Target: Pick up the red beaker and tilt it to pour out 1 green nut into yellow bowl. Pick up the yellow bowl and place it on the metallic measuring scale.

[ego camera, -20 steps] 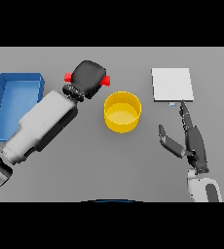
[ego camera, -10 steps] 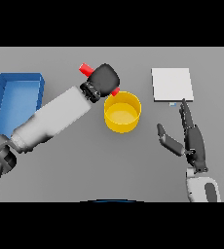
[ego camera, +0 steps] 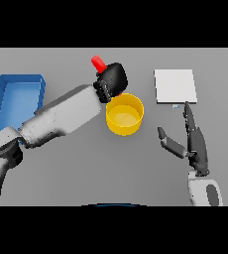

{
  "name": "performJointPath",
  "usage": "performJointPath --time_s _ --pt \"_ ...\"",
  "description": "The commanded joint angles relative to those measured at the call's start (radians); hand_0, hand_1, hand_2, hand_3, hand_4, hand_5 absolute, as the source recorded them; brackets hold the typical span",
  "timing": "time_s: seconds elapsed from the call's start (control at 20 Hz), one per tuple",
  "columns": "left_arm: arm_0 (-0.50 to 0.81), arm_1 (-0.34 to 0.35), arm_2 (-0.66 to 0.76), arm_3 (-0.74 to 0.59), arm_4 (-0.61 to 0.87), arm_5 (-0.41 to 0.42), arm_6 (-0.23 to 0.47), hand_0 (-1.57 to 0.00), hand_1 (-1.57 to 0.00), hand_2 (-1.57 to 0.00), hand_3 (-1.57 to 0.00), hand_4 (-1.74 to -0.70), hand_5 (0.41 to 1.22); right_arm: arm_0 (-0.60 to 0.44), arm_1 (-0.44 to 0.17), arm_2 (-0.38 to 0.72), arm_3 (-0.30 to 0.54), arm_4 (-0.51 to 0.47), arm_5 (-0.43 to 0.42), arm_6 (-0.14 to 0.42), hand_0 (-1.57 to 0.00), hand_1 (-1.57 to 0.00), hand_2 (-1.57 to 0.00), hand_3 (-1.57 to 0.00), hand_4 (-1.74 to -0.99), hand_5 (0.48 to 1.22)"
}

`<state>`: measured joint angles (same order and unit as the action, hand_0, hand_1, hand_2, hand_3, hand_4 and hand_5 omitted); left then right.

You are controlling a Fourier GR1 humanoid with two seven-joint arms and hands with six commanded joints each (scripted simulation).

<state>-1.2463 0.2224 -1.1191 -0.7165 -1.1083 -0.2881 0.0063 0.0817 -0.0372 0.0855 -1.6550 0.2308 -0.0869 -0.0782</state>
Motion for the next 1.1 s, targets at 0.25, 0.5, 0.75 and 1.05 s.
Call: performJointPath --time_s 0.25,0.5,0.75,1.05 --pt "-0.061 -0.011 -0.110 0.024 -0.053 -0.018 -0.061 -1.57 -1.57 -1.57 -1.57 -1.73 1.221 0.011 -0.001 0.010 -0.004 0.024 -0.010 -0.017 0.00 0.00 0.00 0.00 -1.204 0.591" --pt "-0.117 -0.005 -0.164 0.048 -0.072 0.006 -0.109 -1.57 -1.57 -1.57 -1.57 -1.73 1.221 0.008 -0.011 0.006 -0.009 0.033 -0.016 -0.017 0.00 0.00 0.00 0.00 -1.207 0.594" --pt "-0.250 0.050 -0.100 0.104 -0.018 0.042 -0.142 -1.57 -1.57 -1.40 -1.51 -1.68 1.221 0.005 -0.003 0.011 -0.005 0.042 -0.025 -0.025 0.00 0.00 0.00 0.00 -1.201 0.592" --pt "-0.403 0.102 0.069 0.291 0.120 0.092 -0.103 -1.57 -1.57 -1.53 -1.35 -1.71 1.221 -0.012 0.004 -0.001 0.013 -0.017 0.010 -0.034 0.00 0.00 0.00 0.00 -1.183 0.595"
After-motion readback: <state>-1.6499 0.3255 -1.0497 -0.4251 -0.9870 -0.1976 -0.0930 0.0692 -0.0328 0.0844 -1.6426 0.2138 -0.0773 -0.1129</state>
